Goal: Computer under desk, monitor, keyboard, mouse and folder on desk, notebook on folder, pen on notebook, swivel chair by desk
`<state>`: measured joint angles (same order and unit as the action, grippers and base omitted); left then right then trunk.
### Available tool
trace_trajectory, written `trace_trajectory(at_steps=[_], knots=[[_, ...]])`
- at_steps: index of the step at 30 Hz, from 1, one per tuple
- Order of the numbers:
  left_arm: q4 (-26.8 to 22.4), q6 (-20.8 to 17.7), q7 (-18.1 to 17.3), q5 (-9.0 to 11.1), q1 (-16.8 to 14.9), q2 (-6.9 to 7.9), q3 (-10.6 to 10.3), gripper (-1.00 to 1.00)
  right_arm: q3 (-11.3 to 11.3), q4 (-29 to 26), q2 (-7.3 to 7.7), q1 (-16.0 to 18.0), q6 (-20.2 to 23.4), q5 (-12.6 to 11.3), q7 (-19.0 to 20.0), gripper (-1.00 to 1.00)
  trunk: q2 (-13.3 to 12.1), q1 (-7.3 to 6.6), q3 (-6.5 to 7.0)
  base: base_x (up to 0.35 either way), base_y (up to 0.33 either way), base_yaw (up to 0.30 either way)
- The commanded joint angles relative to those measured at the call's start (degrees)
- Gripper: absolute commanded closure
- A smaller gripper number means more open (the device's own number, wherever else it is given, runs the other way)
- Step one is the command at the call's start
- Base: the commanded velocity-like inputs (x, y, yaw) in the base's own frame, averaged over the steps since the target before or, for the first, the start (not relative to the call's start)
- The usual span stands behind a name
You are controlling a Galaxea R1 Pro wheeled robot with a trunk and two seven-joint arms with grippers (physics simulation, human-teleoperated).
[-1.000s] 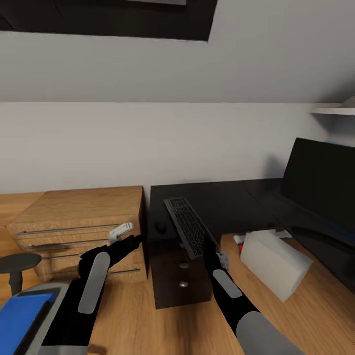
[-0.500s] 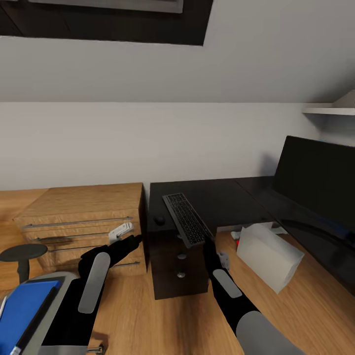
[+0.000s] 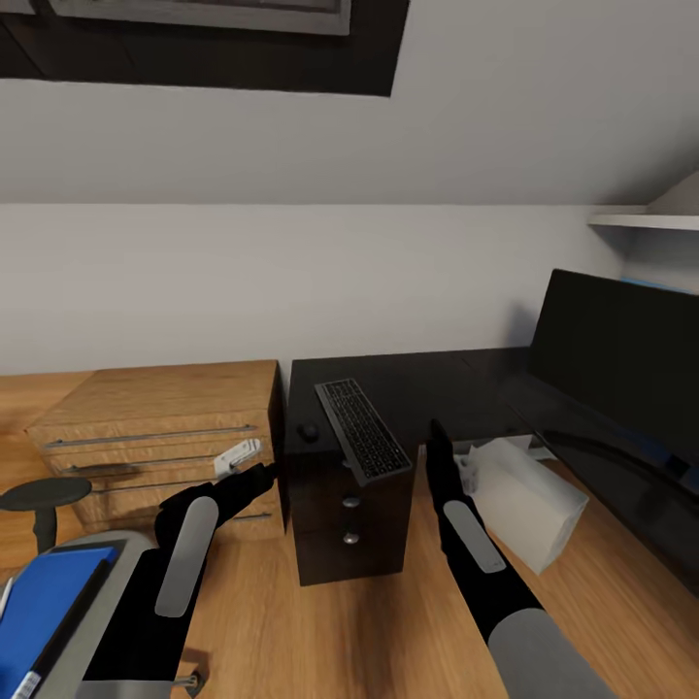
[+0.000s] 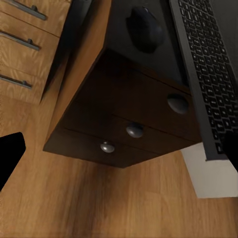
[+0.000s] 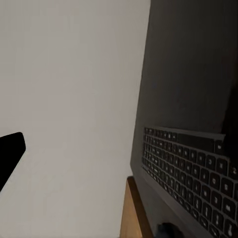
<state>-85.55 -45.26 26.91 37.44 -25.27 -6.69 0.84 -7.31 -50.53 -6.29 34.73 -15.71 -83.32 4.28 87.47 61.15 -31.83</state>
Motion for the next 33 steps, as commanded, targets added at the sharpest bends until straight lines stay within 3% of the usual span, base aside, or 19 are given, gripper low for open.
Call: trace_trajectory(at_steps=[1,7,21,27,33], knots=[[-0.06,-0.18,0.54,0.57,-0.04,-0.04,0.09,-1.00,-0.18,-0.16,0.10,-0.03,-0.38,-0.65,0.39,-1.00,-0.38,-0.23,0.13,-0.001,-0.001,0.000],[-0.06,-0.18,0.68,0.55,-0.04,-0.08,0.04,-1.00,-0.24,-0.59,0.06,-0.24,-0.63,-0.69,0.34,-1.00,-2.79,-1.55,1.20,-0.094,-0.027,0.000],[-0.06,-0.18,0.68,0.53,-0.04,-0.17,-0.32,-1.00,-0.39,-0.39,-0.01,-0.26,-0.63,-0.82,0.29,-1.00,-8.41,-4.62,3.72,-0.280,-0.179,0.000],[-0.06,-0.18,0.70,0.47,-0.04,-0.11,-2.26,-1.00,-0.42,-0.36,-0.04,-0.27,-0.63,-0.80,0.30,-1.00,-10.81,-5.94,4.79,-0.273,-0.213,0.000],[-0.06,-0.18,0.71,0.45,-0.04,-0.10,-2.62,-1.00,-0.42,-0.35,-0.04,-0.28,-0.63,-0.80,0.30,-1.00,-13.22,-7.26,5.87,-0.269,-0.224,0.000]])
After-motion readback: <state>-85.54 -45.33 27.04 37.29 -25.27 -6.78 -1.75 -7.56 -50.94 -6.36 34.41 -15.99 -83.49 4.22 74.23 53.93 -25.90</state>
